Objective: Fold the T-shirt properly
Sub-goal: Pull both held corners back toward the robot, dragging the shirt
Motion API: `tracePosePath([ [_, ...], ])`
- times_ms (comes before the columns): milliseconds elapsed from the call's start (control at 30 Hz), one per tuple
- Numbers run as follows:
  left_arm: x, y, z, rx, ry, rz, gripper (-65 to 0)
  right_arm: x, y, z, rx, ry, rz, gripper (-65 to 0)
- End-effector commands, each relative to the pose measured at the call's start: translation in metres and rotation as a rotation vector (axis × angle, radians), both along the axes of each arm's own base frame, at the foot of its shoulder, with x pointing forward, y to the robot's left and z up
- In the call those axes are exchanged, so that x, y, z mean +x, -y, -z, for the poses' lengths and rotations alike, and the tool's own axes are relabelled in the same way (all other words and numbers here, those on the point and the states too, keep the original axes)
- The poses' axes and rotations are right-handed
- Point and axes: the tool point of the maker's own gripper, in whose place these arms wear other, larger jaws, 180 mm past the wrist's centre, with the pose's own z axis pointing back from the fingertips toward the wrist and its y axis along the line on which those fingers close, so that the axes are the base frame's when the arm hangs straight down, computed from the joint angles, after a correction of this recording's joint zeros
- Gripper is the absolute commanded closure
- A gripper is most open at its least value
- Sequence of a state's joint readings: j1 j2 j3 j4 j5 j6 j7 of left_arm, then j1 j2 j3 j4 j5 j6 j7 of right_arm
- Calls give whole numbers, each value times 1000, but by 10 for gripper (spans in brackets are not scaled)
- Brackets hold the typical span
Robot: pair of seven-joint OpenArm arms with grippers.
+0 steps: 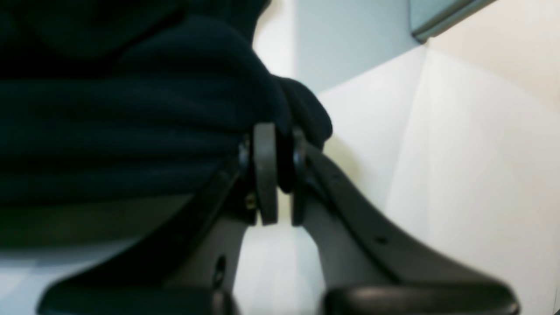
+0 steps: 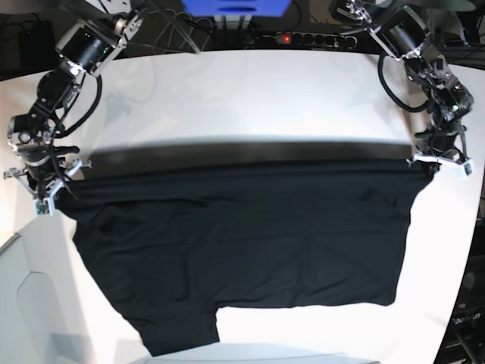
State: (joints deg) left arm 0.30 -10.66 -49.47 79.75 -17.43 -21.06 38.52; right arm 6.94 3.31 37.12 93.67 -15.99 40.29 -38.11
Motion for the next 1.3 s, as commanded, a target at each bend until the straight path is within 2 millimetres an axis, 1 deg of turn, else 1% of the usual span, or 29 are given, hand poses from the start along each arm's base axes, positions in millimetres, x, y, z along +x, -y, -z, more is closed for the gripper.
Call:
tracePosePath([
  [0, 6, -20, -25, 65, 63, -34, -1, 8, 12, -21, -50, 49, 9, 0],
  [133, 6, -20, -27, 70, 67, -33, -1, 13, 10, -25, -49, 58, 3, 0],
  [233, 10, -20, -32, 75, 80, -32, -1, 30, -4, -36, -54, 86, -40, 0],
  [267, 12, -20, -34, 77, 86, -31, -1, 36, -7, -43, -63, 104, -53, 0],
  [300, 18, -20, -42, 81, 108, -31, -1, 41, -9, -54, -76, 130, -59, 0],
  [367, 28, -22, -55, 89, 144, -33, -1, 49, -9, -81, -99, 198, -55, 0],
  [433, 32, -23, -62, 97, 157, -31, -1, 52, -15, -94, -100, 239, -53, 0],
  [467, 30, -25, -65, 104, 161, -35, -1, 50, -16, -97, -109, 244, -52, 0],
  [500, 28, -25, -67, 108, 166, -41, -1, 44, -15, -95, -119, 226, -46, 0],
  [533, 26, -26, -69, 112, 172, -47, -1, 38, -14, -90, -123, 200, -41, 0],
  [567, 22, -27, -67, 113, 164, -52, -1, 32, -14, -82, -124, 172, -38, 0],
  [600, 16, -26, -59, 105, 146, -54, -1, 25, -14, -75, -121, 150, -38, 0],
  [667, 9, -25, -51, 99, 123, -56, -1, 10, -15, -56, -116, 101, -42, 0],
  [700, 5, -24, -46, 95, 109, -56, -1, 3, -18, -46, -107, 76, -45, 0],
  [767, -6, -24, -37, 96, 81, -55, -1, -9, -23, -32, -87, 54, -49, 0],
  [900, -25, -23, -20, 95, 25, -53, -1, -34, -24, -11, -70, 11, -43, 0],
  [1100, -57, -23, 1, 97, -62, -49, -1, -72, -25, 19, -63, -98, -47, 0],
  [1267, -82, -23, 15, 98, -128, -48, -1, -103, -27, 37, -62, -165, -59, 0],
])
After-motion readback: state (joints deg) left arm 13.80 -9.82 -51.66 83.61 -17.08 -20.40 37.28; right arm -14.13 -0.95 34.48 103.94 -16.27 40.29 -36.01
